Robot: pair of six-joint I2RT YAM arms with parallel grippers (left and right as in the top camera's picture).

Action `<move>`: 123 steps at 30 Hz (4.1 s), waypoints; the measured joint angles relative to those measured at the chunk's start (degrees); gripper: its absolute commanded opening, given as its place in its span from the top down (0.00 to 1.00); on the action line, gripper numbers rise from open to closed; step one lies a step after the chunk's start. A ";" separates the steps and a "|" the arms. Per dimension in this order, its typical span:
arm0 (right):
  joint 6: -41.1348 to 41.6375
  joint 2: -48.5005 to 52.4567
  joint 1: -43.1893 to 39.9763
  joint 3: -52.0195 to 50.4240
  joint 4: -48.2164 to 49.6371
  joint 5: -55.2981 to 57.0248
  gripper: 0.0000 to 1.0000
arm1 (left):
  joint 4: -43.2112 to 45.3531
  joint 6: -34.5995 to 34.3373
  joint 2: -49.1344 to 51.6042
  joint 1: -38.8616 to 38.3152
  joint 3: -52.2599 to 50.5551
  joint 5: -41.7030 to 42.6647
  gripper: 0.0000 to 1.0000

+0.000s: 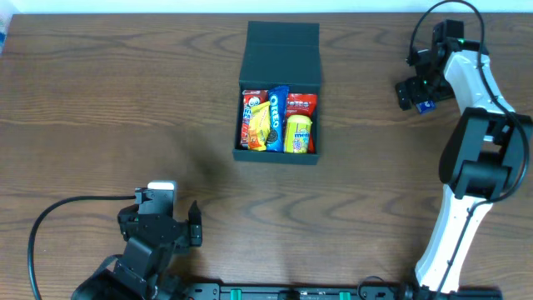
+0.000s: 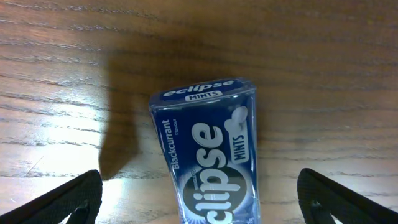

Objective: Pack container
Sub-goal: 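Lower the right gripper onto the blue Eclipse mints tin and grasp it, then carry the Eclipse tin with the right gripper into the black box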

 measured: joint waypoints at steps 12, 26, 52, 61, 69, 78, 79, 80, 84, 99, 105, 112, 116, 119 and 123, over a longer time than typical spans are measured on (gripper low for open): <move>0.26 0.00 0.00 0.00 0.24 -0.26 0.30 | 0.00 0.00 0.00 0.00 0.00 0.02 0.05; 0.48 0.00 0.00 -0.02 0.24 -0.37 0.30 | 0.00 0.00 0.00 0.00 0.00 0.00 0.05; 1.66 0.00 0.00 -1.46 1.57 -0.39 0.67 | 0.00 0.00 0.00 0.00 0.00 0.00 0.05; 3.50 0.00 0.02 -1.46 1.49 -0.37 0.90 | 0.00 0.00 0.00 0.00 0.00 0.02 0.05; 6.12 -0.04 0.87 -1.46 0.28 0.48 0.99 | 0.00 0.00 0.00 0.00 0.00 0.00 0.05; 13.25 -1.57 4.17 -1.81 -4.61 0.68 0.99 | 0.00 0.00 0.00 0.00 0.00 0.00 0.05; 14.58 -2.54 4.83 -2.08 -5.35 0.68 0.99 | 0.00 0.00 0.00 0.00 0.00 0.00 0.05; 16.24 -4.04 5.62 -2.32 -6.43 0.61 0.99 | 0.00 0.00 0.00 0.00 0.00 0.00 0.05; 21.66 -11.15 7.85 -2.49 -9.94 0.46 0.99 | -0.04 0.00 0.00 0.00 0.00 0.00 0.05; 37.22 -28.11 30.23 -2.38 -8.68 -11.34 0.99 | 0.00 0.00 0.00 0.00 0.00 0.00 0.05; 43.74 -25.42 38.82 -2.38 -2.03 -12.87 0.99 | -0.02 0.00 0.00 0.00 0.00 0.00 0.05; 49.11 -18.91 42.40 -2.38 -1.49 -14.86 0.99 | 0.00 0.00 0.00 0.00 0.00 0.00 0.05; 51.10 -16.68 43.17 -2.43 -1.53 -15.23 0.99 | 0.00 0.00 0.00 0.00 0.00 0.00 0.05; 52.06 -16.52 44.13 -2.45 -0.94 -15.50 0.99 | 0.00 0.00 0.00 0.00 0.00 0.00 0.05; 52.85 -16.52 45.46 -2.45 -0.24 -15.93 0.99 | 0.00 0.00 0.00 0.00 0.00 0.00 0.05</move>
